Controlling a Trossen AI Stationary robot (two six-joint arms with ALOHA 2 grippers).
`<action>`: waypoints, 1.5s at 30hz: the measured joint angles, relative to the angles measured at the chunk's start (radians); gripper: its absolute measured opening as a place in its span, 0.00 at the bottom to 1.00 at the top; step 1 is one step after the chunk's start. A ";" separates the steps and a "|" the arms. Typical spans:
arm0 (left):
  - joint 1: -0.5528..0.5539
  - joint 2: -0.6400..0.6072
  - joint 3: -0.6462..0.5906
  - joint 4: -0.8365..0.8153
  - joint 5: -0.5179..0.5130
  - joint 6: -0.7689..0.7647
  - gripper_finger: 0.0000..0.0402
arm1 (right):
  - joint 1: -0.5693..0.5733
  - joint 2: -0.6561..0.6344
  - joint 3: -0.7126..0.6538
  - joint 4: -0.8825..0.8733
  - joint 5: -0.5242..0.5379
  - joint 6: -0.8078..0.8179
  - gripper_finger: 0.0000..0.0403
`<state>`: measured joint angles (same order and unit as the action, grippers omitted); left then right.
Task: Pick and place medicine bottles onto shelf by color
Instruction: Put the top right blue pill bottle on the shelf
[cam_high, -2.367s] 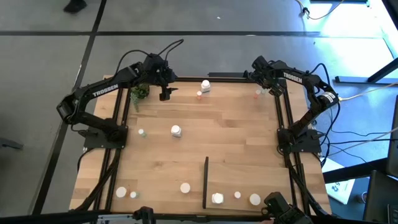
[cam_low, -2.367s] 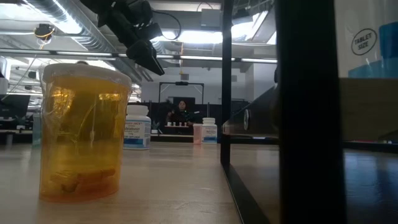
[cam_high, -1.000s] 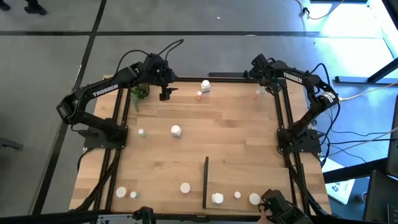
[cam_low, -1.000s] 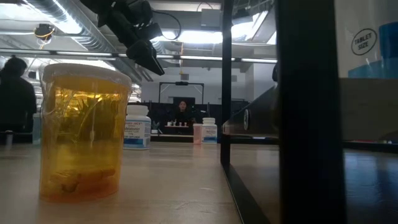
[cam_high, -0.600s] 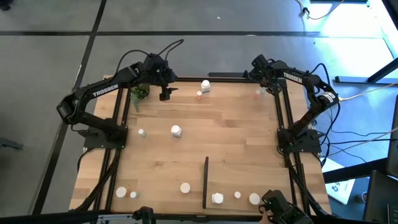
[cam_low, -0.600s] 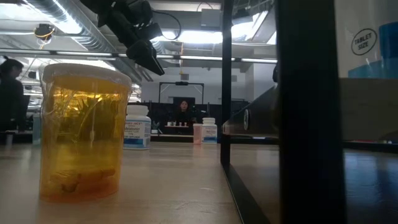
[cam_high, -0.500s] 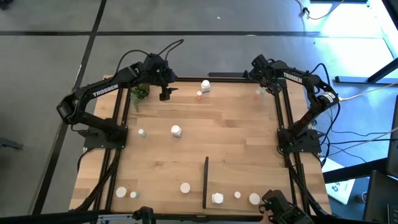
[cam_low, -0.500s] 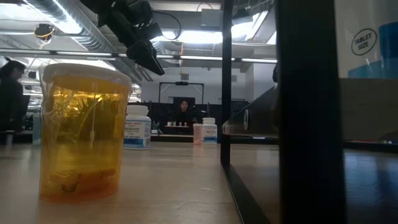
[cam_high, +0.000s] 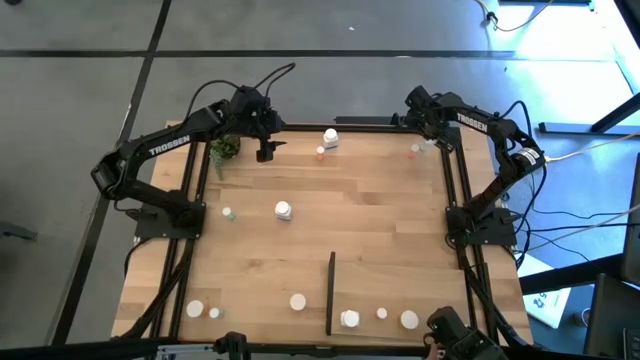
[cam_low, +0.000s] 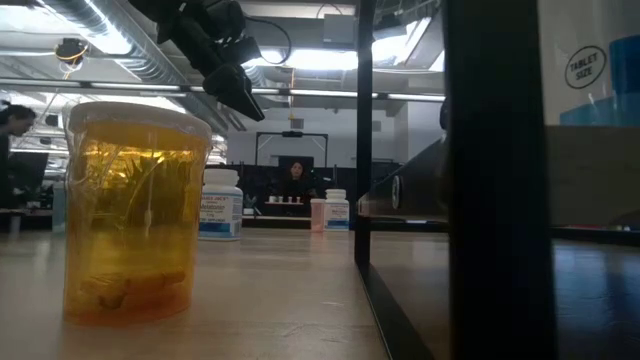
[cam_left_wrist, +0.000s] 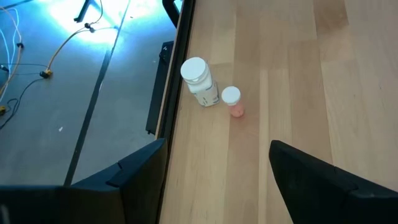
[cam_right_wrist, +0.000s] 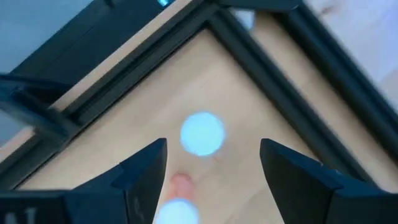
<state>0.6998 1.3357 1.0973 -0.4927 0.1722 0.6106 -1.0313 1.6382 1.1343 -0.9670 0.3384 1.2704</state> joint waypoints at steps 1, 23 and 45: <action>0.000 0.000 0.000 0.000 0.000 0.000 0.69 | 0.000 0.000 0.000 0.006 0.001 0.004 0.64; 0.000 0.000 0.000 0.000 0.000 0.000 0.69 | -0.001 0.000 -0.060 0.081 -0.020 0.008 0.64; 0.000 0.000 0.000 0.000 0.000 0.000 0.69 | -0.005 0.005 -0.061 0.072 -0.018 0.034 0.64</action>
<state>0.6998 1.3357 1.0973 -0.4927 0.1722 0.6106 -1.0361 1.6432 1.0729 -0.8952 0.3208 1.3041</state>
